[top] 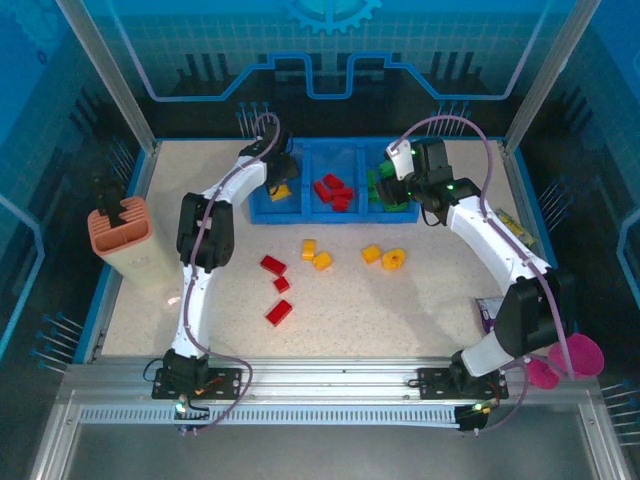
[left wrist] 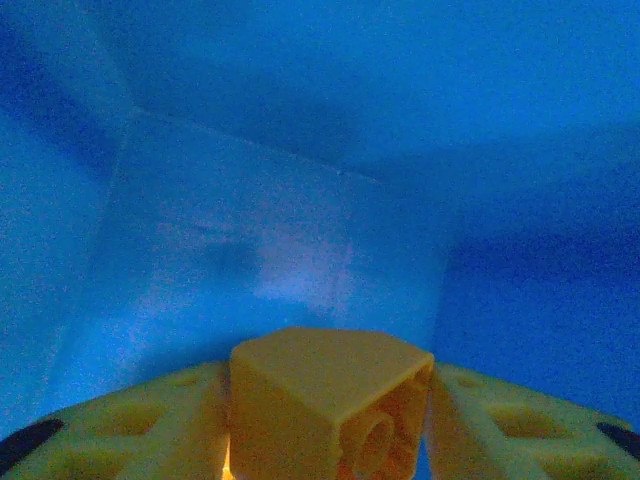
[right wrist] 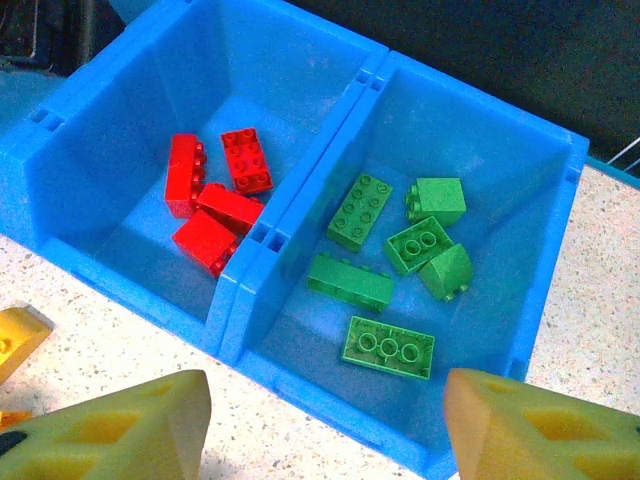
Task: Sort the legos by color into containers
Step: Place the lego in the container, then pick up the lego from the center of the table.
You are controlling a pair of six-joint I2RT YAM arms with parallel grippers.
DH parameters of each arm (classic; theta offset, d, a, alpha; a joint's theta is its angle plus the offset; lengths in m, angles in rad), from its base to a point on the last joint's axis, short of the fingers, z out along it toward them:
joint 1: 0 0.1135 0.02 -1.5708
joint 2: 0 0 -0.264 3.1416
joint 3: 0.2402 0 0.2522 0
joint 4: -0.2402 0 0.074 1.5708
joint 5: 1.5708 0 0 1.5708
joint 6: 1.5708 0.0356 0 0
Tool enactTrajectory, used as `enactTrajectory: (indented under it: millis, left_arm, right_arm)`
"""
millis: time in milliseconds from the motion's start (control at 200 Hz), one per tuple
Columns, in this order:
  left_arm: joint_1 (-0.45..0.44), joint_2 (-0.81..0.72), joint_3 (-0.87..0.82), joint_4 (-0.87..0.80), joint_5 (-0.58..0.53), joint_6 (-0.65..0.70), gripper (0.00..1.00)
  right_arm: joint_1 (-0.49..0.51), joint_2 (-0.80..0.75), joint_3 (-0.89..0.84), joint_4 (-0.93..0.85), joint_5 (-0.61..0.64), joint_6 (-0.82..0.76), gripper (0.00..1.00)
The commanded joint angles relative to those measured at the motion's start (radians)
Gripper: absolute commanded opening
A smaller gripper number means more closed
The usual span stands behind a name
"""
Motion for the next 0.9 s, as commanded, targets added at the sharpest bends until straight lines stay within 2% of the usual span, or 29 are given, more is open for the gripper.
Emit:
enactTrajectory:
  millis: [0, 105, 235, 380, 490, 540, 580, 595, 691, 771, 896]
  left_arm:
    - [0.004, -0.004, 0.046, -0.043, -0.025, -0.002, 0.57]
    - [0.004, -0.031, 0.039, -0.05, -0.031, 0.009, 0.63]
    - [0.001, -0.104, 0.001, -0.041, -0.027, 0.033, 0.63]
    - [-0.028, -0.286, -0.12, 0.006, -0.022, 0.139, 0.65]
    - [-0.054, -0.418, -0.22, 0.031, 0.088, 0.307, 0.68]
    - [-0.071, -0.462, -0.252, 0.005, 0.117, 0.374, 0.68]
    - [-0.092, -0.495, -0.288, -0.009, 0.129, 0.423, 0.69]
    - [-0.102, -0.507, -0.302, -0.012, 0.133, 0.439, 0.69]
    - [-0.191, -0.57, -0.403, -0.009, 0.114, 0.553, 0.69]
    - [-0.296, -0.599, -0.474, 0.012, 0.067, 0.666, 0.69]
    - [-0.453, -0.591, -0.53, 0.053, 0.037, 0.742, 0.7]
  right_arm:
    - [0.016, -0.03, -0.012, -0.015, -0.015, 0.008, 0.65]
    - [0.016, -0.029, -0.012, -0.015, -0.022, 0.007, 0.65]
    - [0.019, -0.029, -0.01, -0.011, -0.031, 0.012, 0.66]
    - [0.026, -0.046, -0.015, -0.011, -0.029, 0.004, 0.66]
    - [0.008, -0.11, -0.035, 0.007, -0.057, 0.035, 0.75]
    - [-0.005, -0.162, -0.062, 0.04, -0.077, 0.044, 0.85]
    - [-0.012, -0.212, -0.092, 0.081, -0.071, 0.045, 0.98]
    - [-0.014, -0.231, -0.106, 0.097, -0.061, 0.045, 1.0]
    - [-0.022, -0.349, -0.177, 0.178, 0.08, 0.097, 1.0]
    - [-0.042, -0.423, -0.193, 0.164, 0.175, 0.167, 1.0]
    - [-0.06, -0.507, -0.166, 0.049, 0.152, 0.186, 1.0]
